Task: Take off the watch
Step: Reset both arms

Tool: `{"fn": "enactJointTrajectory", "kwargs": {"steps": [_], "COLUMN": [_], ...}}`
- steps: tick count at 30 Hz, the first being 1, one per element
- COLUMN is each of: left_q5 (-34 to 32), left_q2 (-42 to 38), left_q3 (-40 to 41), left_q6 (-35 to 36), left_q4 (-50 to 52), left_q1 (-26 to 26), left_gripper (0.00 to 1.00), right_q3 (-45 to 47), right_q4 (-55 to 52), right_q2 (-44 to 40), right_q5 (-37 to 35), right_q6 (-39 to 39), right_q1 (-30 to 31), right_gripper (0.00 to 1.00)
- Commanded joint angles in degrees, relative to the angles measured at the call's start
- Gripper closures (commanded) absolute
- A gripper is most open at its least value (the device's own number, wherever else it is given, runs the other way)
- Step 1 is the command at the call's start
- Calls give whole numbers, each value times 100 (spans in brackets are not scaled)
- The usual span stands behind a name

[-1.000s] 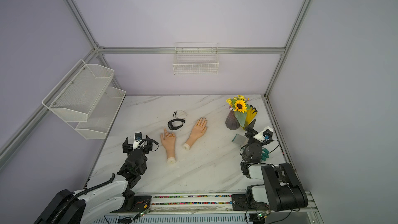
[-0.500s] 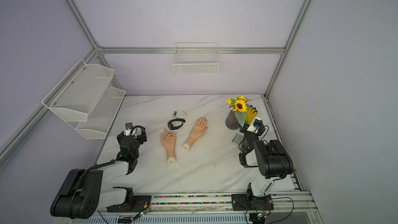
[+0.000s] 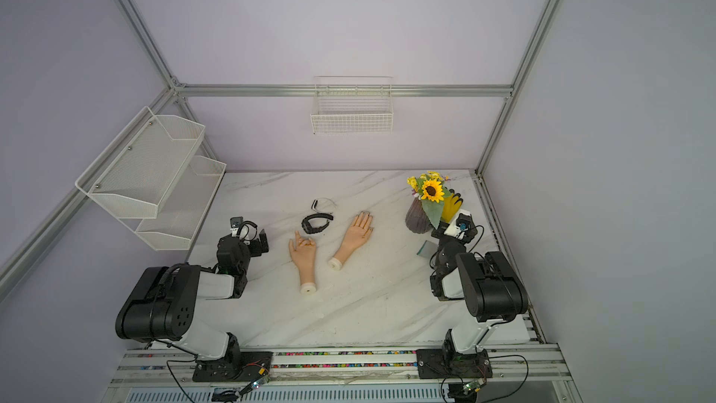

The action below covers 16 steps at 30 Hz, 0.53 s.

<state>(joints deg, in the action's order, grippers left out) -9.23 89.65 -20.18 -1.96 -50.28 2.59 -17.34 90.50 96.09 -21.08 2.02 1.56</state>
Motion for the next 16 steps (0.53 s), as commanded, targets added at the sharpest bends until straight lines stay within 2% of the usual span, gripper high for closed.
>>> {"fn": "enactJointTrajectory", "kwargs": {"steps": [1, 16], "left_q5": [132, 131], "left_q2": [-61, -67], "left_q3": [-87, -89], "left_q6": [-33, -29], "left_q4": [-384, -378], "left_q1": [22, 22], "left_gripper": [0, 0], "right_q3": [-27, -24], "right_q4": [1181, 1110], "right_q2": [-73, -102], "right_q5": [51, 104], "right_q6": [-53, -18], "right_q1": [-33, -111], "right_gripper": [3, 3]}}
